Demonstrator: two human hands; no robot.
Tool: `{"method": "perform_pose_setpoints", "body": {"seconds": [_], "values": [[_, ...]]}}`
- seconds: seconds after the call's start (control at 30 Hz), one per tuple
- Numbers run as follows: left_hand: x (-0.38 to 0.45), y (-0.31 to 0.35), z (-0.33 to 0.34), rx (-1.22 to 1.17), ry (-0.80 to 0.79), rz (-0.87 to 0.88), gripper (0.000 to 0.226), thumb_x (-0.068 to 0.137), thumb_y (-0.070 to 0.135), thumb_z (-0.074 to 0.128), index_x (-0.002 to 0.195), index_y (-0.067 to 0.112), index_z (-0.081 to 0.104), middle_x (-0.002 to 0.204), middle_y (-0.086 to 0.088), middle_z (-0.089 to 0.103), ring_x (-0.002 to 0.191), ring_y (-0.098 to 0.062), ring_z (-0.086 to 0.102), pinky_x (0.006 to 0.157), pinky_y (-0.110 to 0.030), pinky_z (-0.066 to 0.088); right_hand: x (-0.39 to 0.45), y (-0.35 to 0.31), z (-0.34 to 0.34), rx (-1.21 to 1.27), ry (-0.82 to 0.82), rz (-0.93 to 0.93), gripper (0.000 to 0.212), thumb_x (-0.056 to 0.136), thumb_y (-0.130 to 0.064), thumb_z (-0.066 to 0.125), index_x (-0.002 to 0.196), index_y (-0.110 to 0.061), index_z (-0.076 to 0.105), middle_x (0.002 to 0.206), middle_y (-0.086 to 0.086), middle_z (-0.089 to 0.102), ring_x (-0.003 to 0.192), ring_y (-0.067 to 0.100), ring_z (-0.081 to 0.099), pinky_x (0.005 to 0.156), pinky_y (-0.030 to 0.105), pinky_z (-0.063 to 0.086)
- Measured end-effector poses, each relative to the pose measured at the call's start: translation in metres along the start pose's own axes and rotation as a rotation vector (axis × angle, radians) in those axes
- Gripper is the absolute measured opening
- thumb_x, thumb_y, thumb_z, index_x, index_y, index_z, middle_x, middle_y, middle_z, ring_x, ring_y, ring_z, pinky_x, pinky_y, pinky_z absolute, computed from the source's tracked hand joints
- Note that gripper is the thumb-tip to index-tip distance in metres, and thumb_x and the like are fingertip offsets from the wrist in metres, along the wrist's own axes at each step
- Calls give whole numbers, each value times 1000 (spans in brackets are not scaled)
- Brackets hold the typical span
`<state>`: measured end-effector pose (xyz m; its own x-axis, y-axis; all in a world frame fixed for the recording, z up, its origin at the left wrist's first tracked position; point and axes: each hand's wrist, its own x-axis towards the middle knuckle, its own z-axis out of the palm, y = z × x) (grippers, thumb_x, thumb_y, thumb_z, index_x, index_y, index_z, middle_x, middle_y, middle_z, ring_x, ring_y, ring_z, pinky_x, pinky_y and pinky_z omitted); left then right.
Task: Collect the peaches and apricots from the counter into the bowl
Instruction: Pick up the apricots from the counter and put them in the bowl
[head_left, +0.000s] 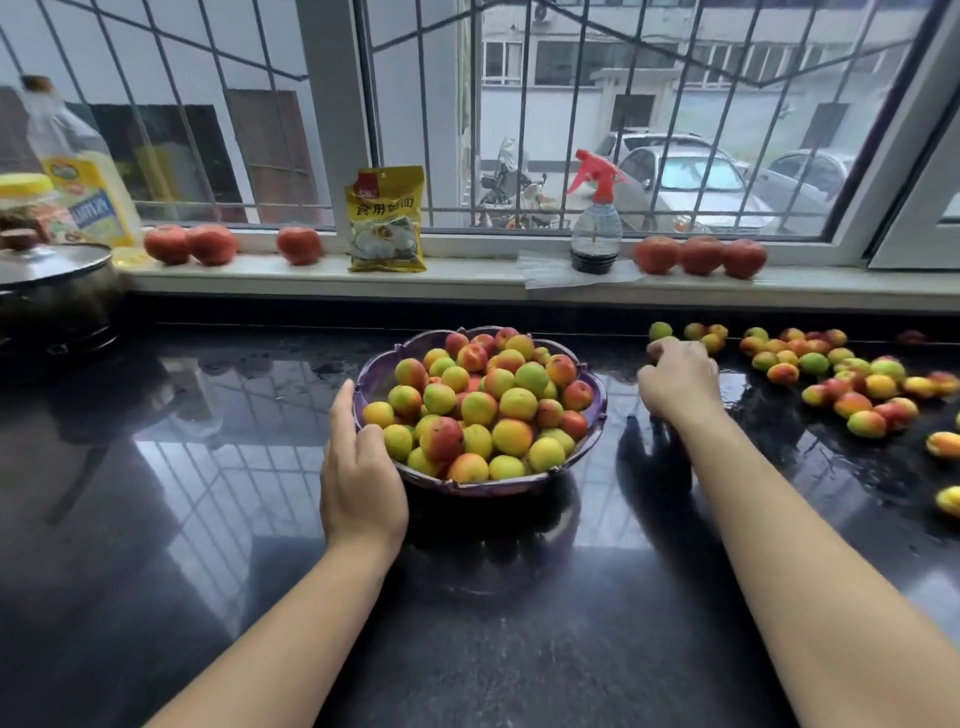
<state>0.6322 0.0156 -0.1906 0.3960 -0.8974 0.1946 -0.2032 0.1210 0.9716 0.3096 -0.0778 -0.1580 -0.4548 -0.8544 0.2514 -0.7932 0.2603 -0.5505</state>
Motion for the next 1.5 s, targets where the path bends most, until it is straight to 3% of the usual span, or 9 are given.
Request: {"method": "perform_pose_setpoints", "body": {"seconds": [0.27,0.5,0.73,0.83,0.97,1.13,1.27,1.37,1.5], "values": [[1,-3,3,-19,11,-11,60,89,48,27,148,53,38,146,8,59,129,-24,56,109,-57,46,39,39,22,-24,53,9,41,88,-9,52,126,-15,63,152,15,35,135,40,38,113,42,35],[1,-3,3,-17,24,-12,59,91,47,28,148,53,39,148,11,56,131,-20,54,110,-55,44,55,49,43,-139,-58,-62,41,95,-36,45,131,-21,56,143,8,33,124,39,48,102,45,40],[-1,-1,4,21,18,-6,63,91,46,25,152,47,39,149,8,57,130,-22,54,100,-45,46,30,37,23,176,90,-76,44,87,-10,67,130,-6,57,134,19,44,115,37,54,105,41,43],[0,-2,4,34,17,0,63,91,46,24,153,47,38,150,8,56,127,-20,54,84,-35,42,-2,5,3,367,51,-149,25,89,-16,72,113,-18,65,104,7,68,97,25,65,95,41,52],[0,-1,3,35,18,-14,63,91,44,26,153,45,38,152,8,55,130,-21,54,92,-37,39,-72,-53,-27,629,-49,-403,23,86,-39,74,106,-38,63,93,-9,70,87,3,67,77,20,56],[-3,3,1,37,8,-10,65,91,44,25,155,41,38,154,6,53,131,-19,52,91,-34,35,-120,-105,-25,285,-166,-639,24,88,-44,70,111,-42,64,104,-15,59,97,6,57,80,16,43],[-4,5,-1,64,0,-6,66,90,44,25,155,41,38,154,4,53,132,-22,52,89,-33,33,-125,-125,-8,124,-257,-688,26,94,-44,65,118,-35,65,111,-11,61,107,12,53,93,33,47],[-4,6,-1,71,-6,-6,67,90,43,26,156,42,38,154,4,54,132,-23,52,89,-34,34,-123,-115,-9,356,-73,-600,14,94,-34,65,106,-33,73,96,-20,65,97,2,57,86,26,47],[-4,7,0,67,-3,3,67,90,44,25,156,41,38,152,4,55,122,-17,52,81,-31,34,-103,-79,-26,590,204,-318,16,93,-18,61,91,-24,75,85,-13,73,86,8,67,81,30,53]]}}
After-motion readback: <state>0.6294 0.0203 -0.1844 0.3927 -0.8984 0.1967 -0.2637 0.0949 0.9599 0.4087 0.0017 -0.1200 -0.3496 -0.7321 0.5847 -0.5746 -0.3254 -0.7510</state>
